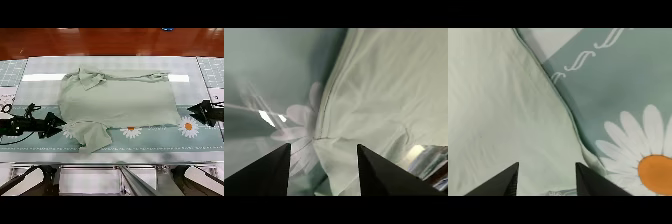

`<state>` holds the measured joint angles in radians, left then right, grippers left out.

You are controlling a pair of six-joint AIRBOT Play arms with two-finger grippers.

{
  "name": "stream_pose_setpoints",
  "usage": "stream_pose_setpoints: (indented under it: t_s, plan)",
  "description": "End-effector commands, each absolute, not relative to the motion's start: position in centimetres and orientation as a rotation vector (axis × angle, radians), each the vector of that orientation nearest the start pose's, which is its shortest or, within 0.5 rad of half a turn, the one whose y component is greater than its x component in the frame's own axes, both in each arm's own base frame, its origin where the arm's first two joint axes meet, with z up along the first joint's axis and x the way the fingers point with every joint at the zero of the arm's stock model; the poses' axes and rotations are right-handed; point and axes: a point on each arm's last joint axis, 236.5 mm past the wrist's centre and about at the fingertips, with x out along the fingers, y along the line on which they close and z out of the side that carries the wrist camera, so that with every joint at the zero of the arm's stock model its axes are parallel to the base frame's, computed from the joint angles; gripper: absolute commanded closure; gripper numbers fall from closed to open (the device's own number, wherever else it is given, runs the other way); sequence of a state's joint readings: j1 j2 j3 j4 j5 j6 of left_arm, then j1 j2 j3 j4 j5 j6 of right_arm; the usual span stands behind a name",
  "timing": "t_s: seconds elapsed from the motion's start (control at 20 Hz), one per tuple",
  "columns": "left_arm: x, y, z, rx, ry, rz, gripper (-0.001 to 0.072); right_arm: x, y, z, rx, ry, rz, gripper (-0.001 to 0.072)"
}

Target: Fold the shirts.

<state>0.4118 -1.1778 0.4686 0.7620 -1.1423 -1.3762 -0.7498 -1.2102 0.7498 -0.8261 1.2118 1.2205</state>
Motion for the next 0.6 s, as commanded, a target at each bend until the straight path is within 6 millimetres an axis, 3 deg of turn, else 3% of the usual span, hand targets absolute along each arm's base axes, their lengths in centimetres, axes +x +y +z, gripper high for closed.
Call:
stream_pose_setpoints:
  t_s: [0.0,0.2,0.25,0.3,0.4,0.55]
  plan:
    - [25.7,-7.9,-10.6,-1.150,1.450,-0.060,0.0201,30.2,-7.1,-3.9,1.009,1.149,-0.018,0.0298]
    - [28.5,-9.8,-11.8,-1.095,1.408,-0.056,0.0209,30.6,-7.6,-4.0,1.004,1.129,-0.037,0.0298]
    - [28.8,-10.4,-11.6,-1.075,1.427,-0.088,0.0387,30.6,-7.8,-4.0,1.001,1.125,-0.042,0.0298]
    - [29.1,-10.8,-11.3,-1.049,1.431,-0.130,0.0692,30.5,-7.8,-4.1,0.995,1.130,-0.045,0.0298]
    - [29.8,-10.9,-10.1,-1.022,1.420,-0.184,0.0686,29.3,-8.4,-5.1,0.950,1.184,-0.079,0.0298]
    - [30.2,-10.3,-8.9,-0.995,1.422,-0.218,0.0686,25.8,-10.4,-7.4,0.854,1.328,-0.206,0.0298]
